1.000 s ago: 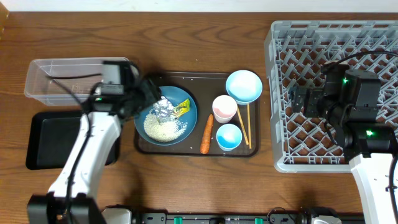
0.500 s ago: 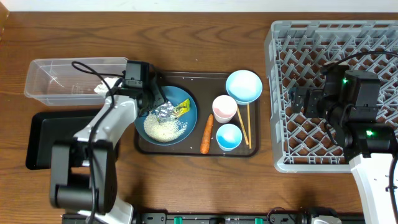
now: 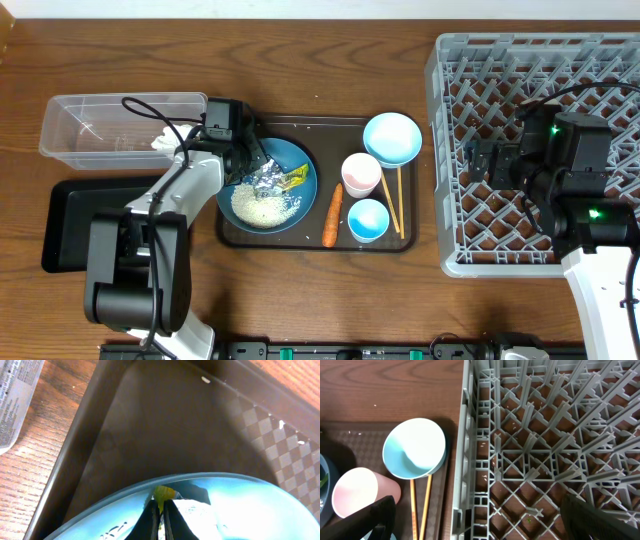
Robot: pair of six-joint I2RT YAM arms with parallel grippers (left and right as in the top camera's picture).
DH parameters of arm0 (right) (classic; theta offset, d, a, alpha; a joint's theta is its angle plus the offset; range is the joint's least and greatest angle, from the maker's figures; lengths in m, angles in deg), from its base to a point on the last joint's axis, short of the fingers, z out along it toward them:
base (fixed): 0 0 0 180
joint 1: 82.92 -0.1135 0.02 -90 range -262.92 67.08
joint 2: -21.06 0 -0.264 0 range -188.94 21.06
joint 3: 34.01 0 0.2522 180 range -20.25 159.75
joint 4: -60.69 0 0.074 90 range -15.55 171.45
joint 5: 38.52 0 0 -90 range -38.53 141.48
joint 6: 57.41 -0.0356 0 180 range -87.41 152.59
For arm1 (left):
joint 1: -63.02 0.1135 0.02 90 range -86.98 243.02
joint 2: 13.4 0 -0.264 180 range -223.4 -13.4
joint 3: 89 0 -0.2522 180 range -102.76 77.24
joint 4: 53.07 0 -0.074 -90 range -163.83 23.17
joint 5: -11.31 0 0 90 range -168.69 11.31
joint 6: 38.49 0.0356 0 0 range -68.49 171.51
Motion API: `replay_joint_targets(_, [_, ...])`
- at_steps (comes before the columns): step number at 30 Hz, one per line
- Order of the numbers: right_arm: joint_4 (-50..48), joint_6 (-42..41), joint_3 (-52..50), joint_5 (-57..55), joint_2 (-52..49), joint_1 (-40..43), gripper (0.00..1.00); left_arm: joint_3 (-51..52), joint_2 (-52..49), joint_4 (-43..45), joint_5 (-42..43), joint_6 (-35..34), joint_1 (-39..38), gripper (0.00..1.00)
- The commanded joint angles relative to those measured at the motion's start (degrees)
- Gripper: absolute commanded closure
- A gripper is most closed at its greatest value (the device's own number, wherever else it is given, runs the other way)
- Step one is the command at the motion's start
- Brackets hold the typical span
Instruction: Sort waste into correct bins and load items into the dishwasher rack
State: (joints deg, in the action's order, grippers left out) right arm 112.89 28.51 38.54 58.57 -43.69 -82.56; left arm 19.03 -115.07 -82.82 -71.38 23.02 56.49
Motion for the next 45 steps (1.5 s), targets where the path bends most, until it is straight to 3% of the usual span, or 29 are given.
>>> replay_joint_targets(1, [0.2, 0.3, 0.8, 0.4, 0.0, -0.8, 0.01, -0.1, 2.8, 0.5, -0.3, 0.3, 0.0, 0.94])
replay_joint_targets(10, [0.2, 0.3, 0.8, 0.4, 0.0, -0.8, 0.01, -0.1, 14.0, 0.5, -0.9, 1.0, 0.1, 0.94])
replay_joint_targets(17, [0.2, 0.3, 0.8, 0.4, 0.0, -0.8, 0.01, -0.1, 23.4, 2.4, -12.2, 1.9, 5.0, 0.94])
replay_joint_targets(23, [0.2, 0.3, 0.8, 0.4, 0.0, -0.8, 0.01, -0.1, 24.2, 3.9, -11.8, 1.8, 11.8, 0.94])
replay_joint_targets(26, [0.2, 0.3, 0.8, 0.4, 0.0, -0.8, 0.01, -0.1, 24.2, 3.9, -6.4, 1.8, 12.6, 0.94])
replay_joint_targets(28, [0.2, 0.3, 0.8, 0.4, 0.0, -0.8, 0.01, -0.1, 24.2, 3.9, -3.8, 1.8, 12.3, 0.85])
replay_joint_targets(31, [0.2, 0.3, 0.8, 0.4, 0.0, -0.8, 0.01, -0.1, 23.7, 4.6, -2.1, 1.8, 10.8, 0.62])
replay_joint_targets(33, [0.1, 0.3, 0.8, 0.4, 0.0, -0.8, 0.01, -0.1, 22.9, 5.2, -2.1, 1.9, 9.1, 0.61])
replay_joint_targets(37, [0.2, 0.3, 0.8, 0.5, 0.0, -0.8, 0.01, -1.7, 20.1, 6.2, -1.5, 9.2, 5.3, 0.55])
replay_joint_targets(39, [0.2, 0.2, 0.8, 0.5, 0.0, -0.8, 0.01, -4.8, 17.6, 3.7, -1.5, 10.8, 4.0, 0.53])
replay_joint_targets(41, [0.2, -0.2, 0.8, 0.5, 0.0, -0.8, 0.01, -9.2, 14.1, 0.4, -1.5, 12.8, 3.0, 0.45])
replay_joint_targets(45, [0.5, -0.2, 0.8, 0.5, 0.0, -0.8, 0.01, -19.9, 5.6, -5.8, -1.5, 14.6, 2.0, 0.44])
